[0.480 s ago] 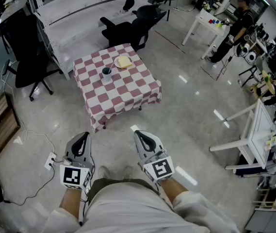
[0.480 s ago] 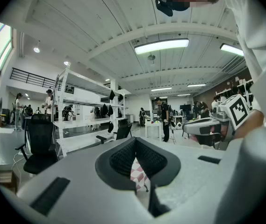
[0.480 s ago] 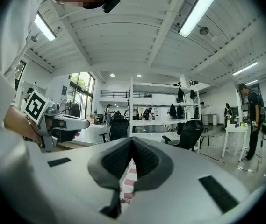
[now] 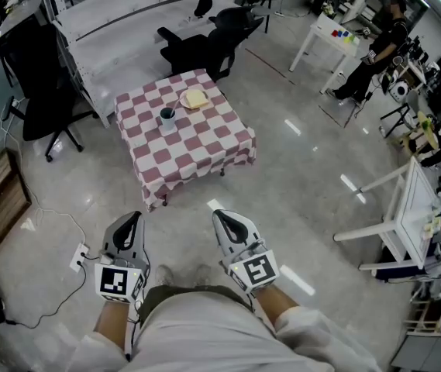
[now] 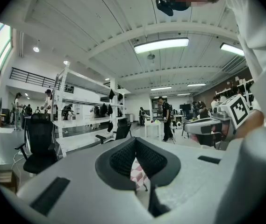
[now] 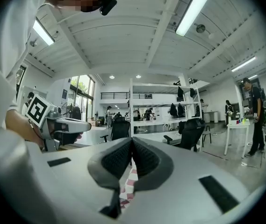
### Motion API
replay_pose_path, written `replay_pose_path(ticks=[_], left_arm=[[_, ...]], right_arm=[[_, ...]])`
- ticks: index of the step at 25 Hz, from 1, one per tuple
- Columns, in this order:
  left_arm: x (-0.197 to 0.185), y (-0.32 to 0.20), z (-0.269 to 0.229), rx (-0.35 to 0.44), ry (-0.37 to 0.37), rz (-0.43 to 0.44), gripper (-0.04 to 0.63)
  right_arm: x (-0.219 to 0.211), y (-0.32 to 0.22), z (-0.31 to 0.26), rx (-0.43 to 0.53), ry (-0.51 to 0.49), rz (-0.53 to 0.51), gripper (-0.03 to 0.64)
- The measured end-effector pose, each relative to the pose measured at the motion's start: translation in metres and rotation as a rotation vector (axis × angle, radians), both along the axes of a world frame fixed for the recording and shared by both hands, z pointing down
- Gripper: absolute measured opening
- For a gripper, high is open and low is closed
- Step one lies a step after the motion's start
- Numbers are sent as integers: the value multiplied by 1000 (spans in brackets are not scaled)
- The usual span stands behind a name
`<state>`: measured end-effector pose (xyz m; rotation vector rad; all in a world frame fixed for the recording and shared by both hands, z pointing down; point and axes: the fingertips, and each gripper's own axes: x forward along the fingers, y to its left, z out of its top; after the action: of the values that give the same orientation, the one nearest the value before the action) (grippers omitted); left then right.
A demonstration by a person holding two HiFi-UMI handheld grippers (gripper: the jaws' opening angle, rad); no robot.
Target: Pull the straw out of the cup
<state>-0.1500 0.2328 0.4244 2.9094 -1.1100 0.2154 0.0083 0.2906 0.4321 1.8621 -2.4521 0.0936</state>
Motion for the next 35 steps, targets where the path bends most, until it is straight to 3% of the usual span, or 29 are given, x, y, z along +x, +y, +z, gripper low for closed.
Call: replay_pose_path(ticks=[16, 24, 35], left_arm=[[25, -5, 20, -13, -6, -49, 5], [30, -65, 24, -3, 12, -37, 5], [40, -179, 20, -1, 29, 14, 5]], right_arm=[[26, -3, 29, -38, -5, -67, 17], [33, -50, 29, -36, 10, -50, 31], [38, -157, 25, -38, 33, -8, 28]])
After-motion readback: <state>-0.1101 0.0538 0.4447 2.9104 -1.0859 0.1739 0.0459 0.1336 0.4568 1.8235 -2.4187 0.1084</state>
